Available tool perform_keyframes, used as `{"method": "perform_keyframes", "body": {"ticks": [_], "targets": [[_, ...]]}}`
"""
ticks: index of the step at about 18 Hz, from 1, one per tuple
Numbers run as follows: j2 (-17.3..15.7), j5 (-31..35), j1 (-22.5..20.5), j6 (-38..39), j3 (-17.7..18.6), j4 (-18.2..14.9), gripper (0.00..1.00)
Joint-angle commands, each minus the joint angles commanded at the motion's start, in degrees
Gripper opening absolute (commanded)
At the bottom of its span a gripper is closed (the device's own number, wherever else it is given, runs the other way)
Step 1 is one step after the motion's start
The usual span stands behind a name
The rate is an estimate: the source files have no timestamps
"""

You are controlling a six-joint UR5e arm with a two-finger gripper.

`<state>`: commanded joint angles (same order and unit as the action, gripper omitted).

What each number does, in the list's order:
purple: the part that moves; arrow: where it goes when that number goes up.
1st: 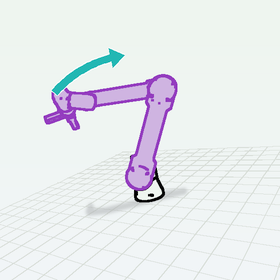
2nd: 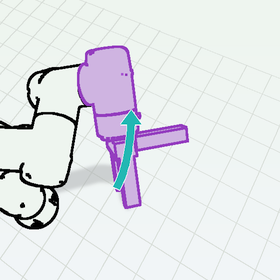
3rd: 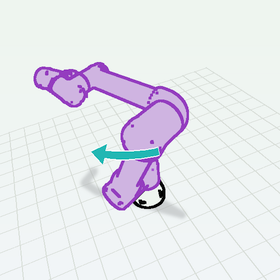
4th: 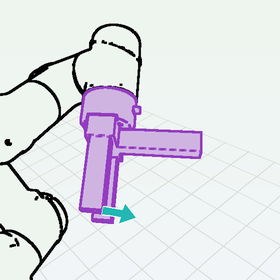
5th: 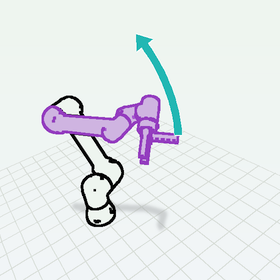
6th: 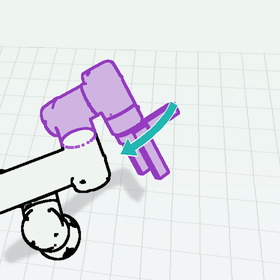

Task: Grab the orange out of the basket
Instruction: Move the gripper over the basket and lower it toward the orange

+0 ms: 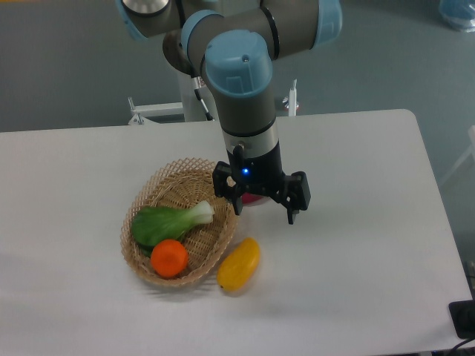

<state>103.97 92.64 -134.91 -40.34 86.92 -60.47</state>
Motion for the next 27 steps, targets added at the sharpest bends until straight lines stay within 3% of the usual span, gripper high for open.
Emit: {"method": "perform_keyframes", "body": {"ticks": [11,19,27], "targets": [[0.35,-1.05,0.17,0.18,0.61,0.35,1.0],[4.74,-0.97,3.68,8.43,1.23,1.93,1.0],[7.99,-1.4,10.28,12.74,7.29,3.51,1.0]]}}
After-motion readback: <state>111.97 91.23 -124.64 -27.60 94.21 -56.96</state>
